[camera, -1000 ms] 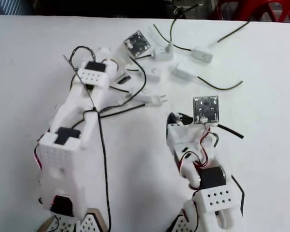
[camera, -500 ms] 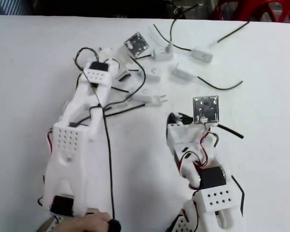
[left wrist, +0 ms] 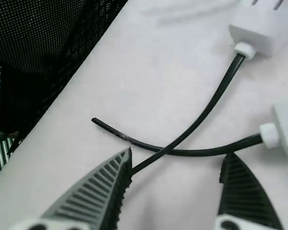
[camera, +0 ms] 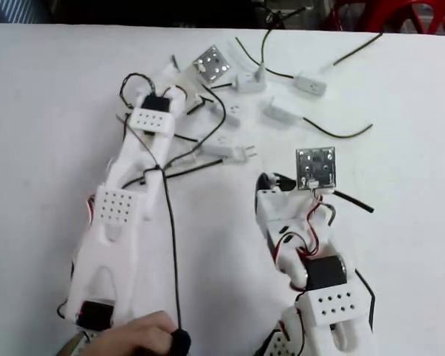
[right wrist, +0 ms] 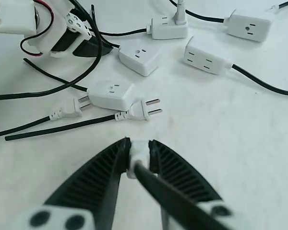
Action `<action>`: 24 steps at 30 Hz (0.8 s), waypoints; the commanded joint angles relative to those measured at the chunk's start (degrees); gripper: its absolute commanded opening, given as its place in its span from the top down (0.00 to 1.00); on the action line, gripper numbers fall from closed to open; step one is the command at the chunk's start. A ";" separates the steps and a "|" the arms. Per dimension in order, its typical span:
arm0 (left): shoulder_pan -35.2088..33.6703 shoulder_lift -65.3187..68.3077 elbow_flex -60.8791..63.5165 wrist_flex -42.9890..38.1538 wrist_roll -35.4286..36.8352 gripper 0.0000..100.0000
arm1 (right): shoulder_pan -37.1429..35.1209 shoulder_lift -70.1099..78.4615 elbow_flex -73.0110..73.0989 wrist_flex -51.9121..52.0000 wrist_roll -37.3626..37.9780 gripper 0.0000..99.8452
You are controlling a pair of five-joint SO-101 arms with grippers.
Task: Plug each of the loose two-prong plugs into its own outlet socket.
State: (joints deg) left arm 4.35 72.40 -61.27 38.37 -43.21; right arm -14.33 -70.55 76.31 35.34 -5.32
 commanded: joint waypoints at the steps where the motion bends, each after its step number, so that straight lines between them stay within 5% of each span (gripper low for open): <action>1: 0.31 0.22 -3.96 3.52 -0.09 0.73 | 0.48 -0.84 -0.35 -0.92 -0.35 0.98; 7: 0.75 0.31 -4.31 5.01 -0.44 0.90 | 0.57 -0.84 -0.35 -0.92 -0.35 0.98; 14: 0.75 -0.22 -4.57 5.71 -0.53 0.98 | 0.57 -1.01 -0.35 -0.84 -0.35 0.98; 24: -0.57 -0.75 -18.20 28.13 -0.09 0.98 | 0.66 -1.19 -0.35 -0.75 -0.44 0.98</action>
State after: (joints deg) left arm 4.62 73.27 -69.36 55.78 -43.21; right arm -14.24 -70.64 76.31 35.34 -5.32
